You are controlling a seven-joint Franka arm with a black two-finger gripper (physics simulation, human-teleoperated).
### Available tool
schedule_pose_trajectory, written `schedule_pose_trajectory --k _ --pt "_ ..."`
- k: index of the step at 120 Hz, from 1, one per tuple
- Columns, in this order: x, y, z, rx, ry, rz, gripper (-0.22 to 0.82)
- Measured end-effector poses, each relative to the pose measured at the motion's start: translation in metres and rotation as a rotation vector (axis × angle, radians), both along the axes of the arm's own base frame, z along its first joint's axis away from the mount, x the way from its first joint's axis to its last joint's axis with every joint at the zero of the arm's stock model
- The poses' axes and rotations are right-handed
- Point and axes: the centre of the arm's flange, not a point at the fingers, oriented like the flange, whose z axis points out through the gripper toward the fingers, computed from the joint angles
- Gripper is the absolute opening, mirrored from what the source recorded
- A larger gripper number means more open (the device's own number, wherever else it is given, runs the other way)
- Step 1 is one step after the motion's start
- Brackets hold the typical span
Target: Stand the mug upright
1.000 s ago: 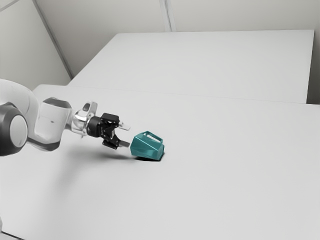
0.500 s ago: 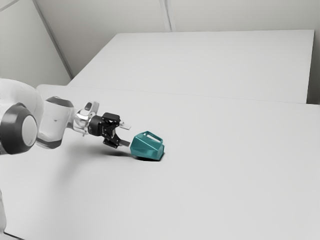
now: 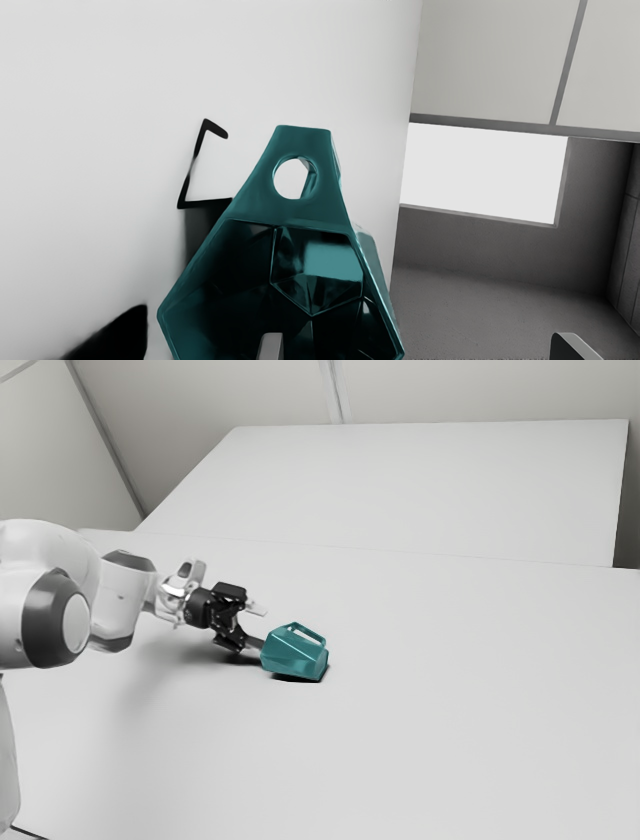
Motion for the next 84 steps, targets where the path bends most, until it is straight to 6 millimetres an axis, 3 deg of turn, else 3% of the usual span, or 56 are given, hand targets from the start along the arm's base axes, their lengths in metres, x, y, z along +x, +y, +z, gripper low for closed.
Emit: schedule_pose_trajectory --k 28,66,84 --pt "0.008 -0.011 -0.004 -0.008 0.009 -0.013 0.58" --pt "0.014 -0.043 -0.006 -0.028 0.018 -0.04 0.57" --pt "0.012 -0.042 -0.01 -0.029 0.032 -0.031 0.51"
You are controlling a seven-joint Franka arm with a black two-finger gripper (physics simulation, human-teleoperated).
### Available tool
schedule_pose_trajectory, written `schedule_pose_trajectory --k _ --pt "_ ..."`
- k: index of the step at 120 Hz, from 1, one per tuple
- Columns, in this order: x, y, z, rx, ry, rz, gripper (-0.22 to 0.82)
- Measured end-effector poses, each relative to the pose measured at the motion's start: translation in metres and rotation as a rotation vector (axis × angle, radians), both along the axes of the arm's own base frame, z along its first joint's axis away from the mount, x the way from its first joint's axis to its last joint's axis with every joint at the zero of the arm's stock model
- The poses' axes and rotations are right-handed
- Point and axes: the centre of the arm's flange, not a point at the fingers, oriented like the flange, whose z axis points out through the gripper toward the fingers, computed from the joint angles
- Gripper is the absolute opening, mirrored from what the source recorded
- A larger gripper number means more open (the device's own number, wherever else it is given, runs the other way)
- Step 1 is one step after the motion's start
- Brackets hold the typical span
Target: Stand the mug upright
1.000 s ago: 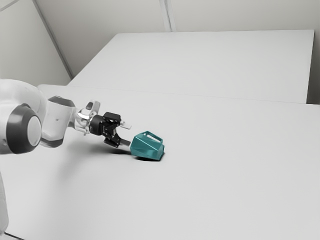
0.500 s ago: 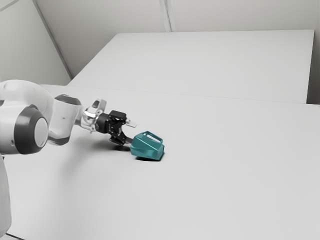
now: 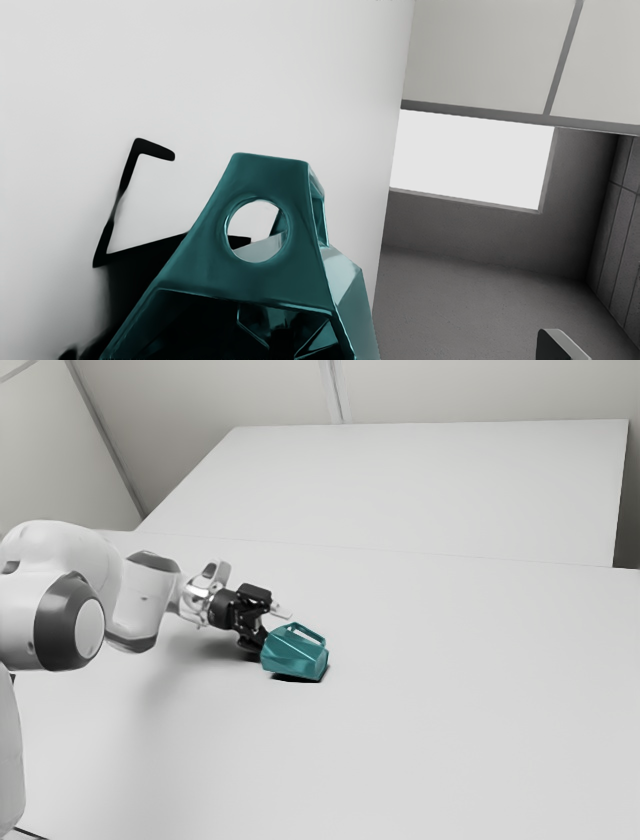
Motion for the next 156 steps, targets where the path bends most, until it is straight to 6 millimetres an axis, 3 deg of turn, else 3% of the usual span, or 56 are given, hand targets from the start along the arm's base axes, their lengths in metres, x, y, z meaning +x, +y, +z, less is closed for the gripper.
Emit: schedule_pose_trajectory --k 12,44,70,113,156 --pt "-0.0011 0.0016 -0.001 0.0 0.005 0.004 0.47" --pt "-0.0009 0.0025 -0.0013 0.003 0.01 0.007 0.19" --pt "-0.0014 0.0032 -0.0044 0.004 0.019 0.01 0.03" --pt "-0.0016 0.0034 -0.0053 0.006 0.025 0.009 -0.1" --pt "-0.0016 0.0037 -0.0045 0.012 0.026 0.006 -0.15"
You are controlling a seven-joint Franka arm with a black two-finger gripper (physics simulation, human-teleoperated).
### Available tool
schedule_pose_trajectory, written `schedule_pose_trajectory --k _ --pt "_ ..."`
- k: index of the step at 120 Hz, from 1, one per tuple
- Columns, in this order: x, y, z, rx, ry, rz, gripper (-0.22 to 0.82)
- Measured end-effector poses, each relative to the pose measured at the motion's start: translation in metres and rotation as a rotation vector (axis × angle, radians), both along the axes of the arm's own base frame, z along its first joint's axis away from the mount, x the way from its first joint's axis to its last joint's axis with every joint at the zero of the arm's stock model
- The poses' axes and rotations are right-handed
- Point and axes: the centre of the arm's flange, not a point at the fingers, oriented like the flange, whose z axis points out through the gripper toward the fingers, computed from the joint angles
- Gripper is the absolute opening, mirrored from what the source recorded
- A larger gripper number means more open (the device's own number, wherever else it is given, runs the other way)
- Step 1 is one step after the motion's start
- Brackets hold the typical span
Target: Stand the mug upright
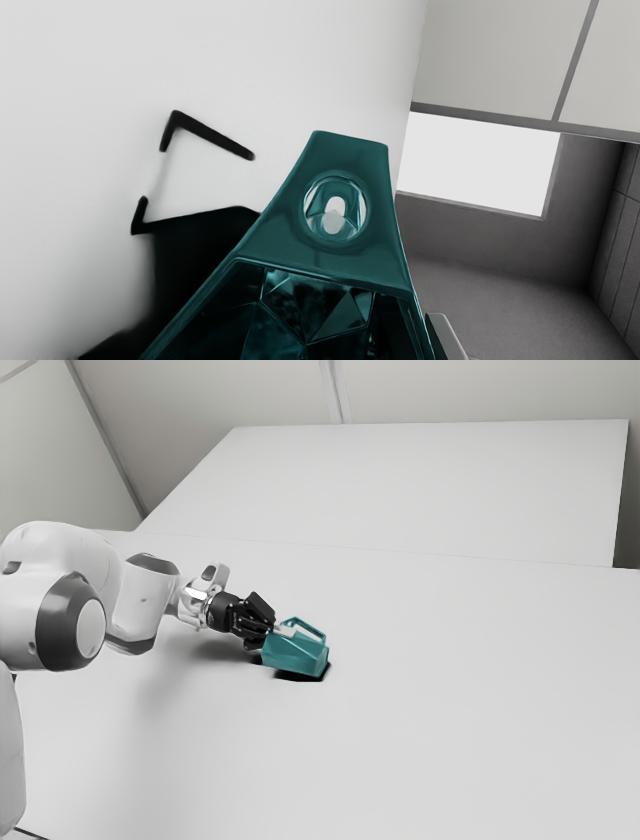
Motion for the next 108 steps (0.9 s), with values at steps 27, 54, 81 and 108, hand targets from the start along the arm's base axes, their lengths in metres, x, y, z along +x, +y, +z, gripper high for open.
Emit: schedule_pose_trajectory --k 27,54,81,108 --pt "0.002 0.0 0.014 0.005 -0.021 -0.001 -0.16" --pt "0.005 0.002 0.072 0.028 -0.099 -0.01 -0.16" --pt "-0.001 0.01 0.115 0.146 -0.113 -0.039 -0.16" --pt "-0.002 0.018 0.112 0.373 -0.082 -0.086 -0.17"
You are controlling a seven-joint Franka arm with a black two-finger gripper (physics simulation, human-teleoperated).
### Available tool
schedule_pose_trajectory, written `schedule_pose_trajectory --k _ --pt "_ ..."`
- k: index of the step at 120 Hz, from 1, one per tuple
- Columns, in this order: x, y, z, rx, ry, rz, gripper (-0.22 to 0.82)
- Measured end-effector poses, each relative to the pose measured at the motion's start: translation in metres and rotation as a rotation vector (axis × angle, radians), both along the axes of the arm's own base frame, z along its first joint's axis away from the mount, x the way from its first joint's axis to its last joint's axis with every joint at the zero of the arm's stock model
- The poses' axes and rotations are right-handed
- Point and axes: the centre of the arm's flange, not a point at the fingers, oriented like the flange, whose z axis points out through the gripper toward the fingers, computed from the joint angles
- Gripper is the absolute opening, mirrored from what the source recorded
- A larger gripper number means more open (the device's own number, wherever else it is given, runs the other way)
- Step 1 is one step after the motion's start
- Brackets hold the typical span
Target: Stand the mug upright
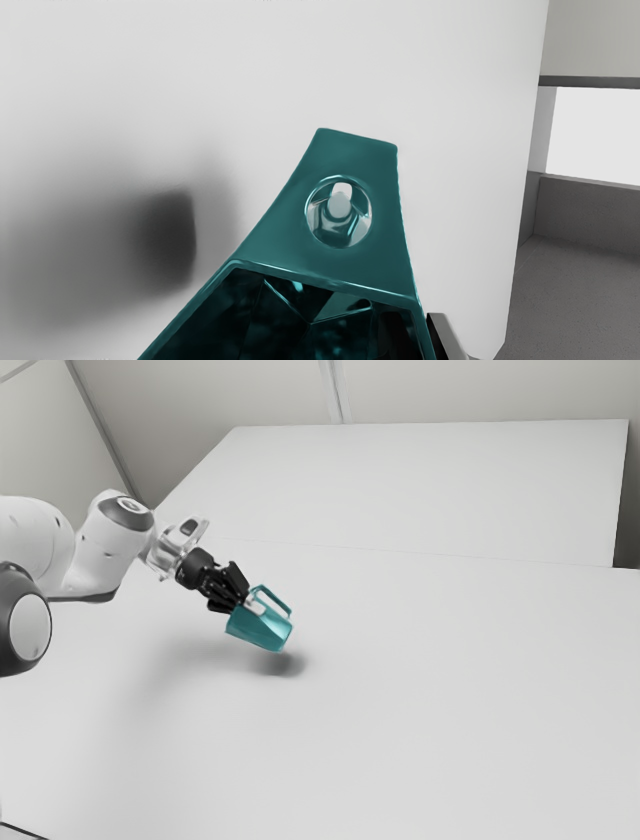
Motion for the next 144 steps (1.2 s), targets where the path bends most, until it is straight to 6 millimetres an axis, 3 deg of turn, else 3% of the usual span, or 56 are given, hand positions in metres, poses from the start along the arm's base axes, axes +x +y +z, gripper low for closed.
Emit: schedule_pose_trajectory --k 11,34,52,76,106,144 --pt "0.003 0.002 0.002 0.073 -0.009 0.0 -0.17" --pt "0.007 -0.008 0.034 0.226 -0.076 -0.034 -0.16" --pt "0.008 -0.019 0.046 0.344 -0.084 -0.079 -0.16" --pt "0.013 -0.028 0.038 0.5 -0.063 -0.121 -0.16" --pt "0.047 -0.057 0.051 0.686 -0.125 -0.183 -0.16" --pt "0.065 -0.08 0.024 0.827 -0.097 -0.234 -0.16"
